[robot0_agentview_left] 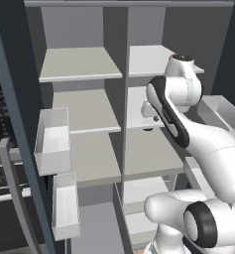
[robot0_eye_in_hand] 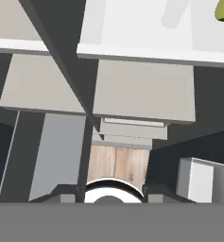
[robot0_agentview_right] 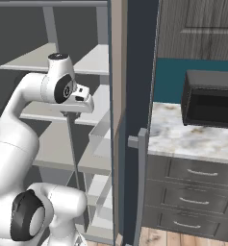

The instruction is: Take the lemon wedge and peach from the fridge shelf and place them in the freezer drawer to begin freezing them.

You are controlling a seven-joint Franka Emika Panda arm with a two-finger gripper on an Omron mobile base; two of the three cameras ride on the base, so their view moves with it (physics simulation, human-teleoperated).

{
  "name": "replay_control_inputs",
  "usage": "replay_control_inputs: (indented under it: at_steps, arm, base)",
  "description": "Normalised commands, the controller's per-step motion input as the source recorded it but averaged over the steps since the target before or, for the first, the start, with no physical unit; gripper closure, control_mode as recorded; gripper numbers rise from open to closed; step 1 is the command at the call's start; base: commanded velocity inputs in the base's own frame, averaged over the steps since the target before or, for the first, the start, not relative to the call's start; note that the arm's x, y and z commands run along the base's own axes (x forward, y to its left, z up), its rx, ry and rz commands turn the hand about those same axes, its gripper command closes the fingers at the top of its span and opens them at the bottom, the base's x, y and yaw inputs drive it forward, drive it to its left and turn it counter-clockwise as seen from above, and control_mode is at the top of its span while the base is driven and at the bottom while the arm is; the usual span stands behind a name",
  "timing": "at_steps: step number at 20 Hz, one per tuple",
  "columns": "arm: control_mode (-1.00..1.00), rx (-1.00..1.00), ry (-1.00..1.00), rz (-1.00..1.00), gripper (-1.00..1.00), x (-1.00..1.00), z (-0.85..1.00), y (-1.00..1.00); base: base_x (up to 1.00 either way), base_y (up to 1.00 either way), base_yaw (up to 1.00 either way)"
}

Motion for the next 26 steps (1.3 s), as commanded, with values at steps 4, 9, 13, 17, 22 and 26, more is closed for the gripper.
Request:
replay_control_inputs:
  at_steps: [4, 9, 13, 17, 22, 26]
  arm:
    - [-1.00, 0.00, -0.02, 0.00, -1.00, 0.01, 0.00, 0.00]
    - [-1.00, 0.00, -0.18, -0.09, -1.00, 0.00, 0.15, -0.23]
    - [-1.00, 0.00, -0.30, -0.18, -1.00, 0.00, 0.49, -0.51]
    - [-1.00, 0.00, -0.32, -0.19, -1.00, 0.08, 0.70, -0.62]
    - [-1.00, 0.05, -0.28, -0.20, -1.00, 0.43, 0.97, -0.47]
    - [-1.00, 0.12, -0.08, -0.15, -1.00, 0.74, 0.68, -0.22]
  base:
    - [0.00, 0.00, 0.00]
    - [0.00, 0.00, 0.00]
    - [0.00, 0.00, 0.00]
    - [0.00, 0.00, 0.00]
    - [0.00, 0.00, 0.00]
    - [0.00, 0.00, 0.00]
